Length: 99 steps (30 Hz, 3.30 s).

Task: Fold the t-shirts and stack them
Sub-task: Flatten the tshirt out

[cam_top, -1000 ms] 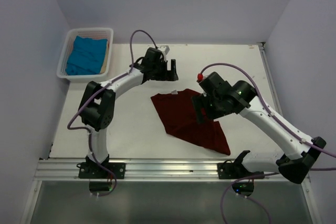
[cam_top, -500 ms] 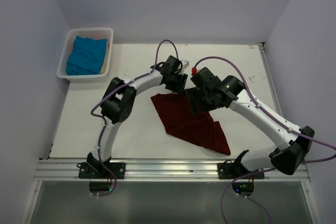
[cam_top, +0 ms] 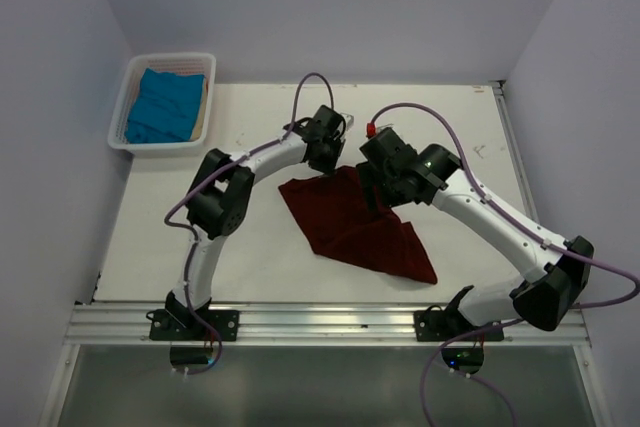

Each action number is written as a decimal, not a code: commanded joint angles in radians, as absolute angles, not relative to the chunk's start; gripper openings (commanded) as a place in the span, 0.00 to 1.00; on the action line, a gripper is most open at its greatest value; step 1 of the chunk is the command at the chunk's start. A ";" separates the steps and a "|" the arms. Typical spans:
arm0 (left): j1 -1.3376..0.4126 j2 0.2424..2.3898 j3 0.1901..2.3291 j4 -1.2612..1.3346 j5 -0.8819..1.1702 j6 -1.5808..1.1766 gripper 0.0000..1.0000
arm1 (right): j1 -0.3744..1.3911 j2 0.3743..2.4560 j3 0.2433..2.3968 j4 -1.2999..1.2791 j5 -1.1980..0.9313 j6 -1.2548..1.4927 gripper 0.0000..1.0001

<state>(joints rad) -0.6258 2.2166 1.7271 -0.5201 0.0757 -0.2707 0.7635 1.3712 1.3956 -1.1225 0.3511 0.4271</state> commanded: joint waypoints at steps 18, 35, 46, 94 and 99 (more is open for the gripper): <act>-0.583 1.580 1.618 -0.647 -0.367 -0.348 0.00 | 0.572 1.738 1.422 -0.756 0.259 0.373 0.70; -0.584 1.390 1.790 -0.764 -0.293 -0.373 0.00 | 0.572 1.769 1.499 -0.652 0.167 0.399 0.69; -0.584 1.391 1.691 -0.772 -0.278 -0.402 0.00 | 0.572 1.767 1.496 -0.506 0.011 0.413 0.70; -0.511 1.100 1.210 -0.752 -0.457 -0.558 0.00 | 0.703 2.471 2.154 -0.525 -0.193 0.483 0.00; -0.497 1.107 1.174 -0.723 -0.460 -0.548 0.00 | 0.703 2.340 2.030 -0.520 -0.126 0.430 0.00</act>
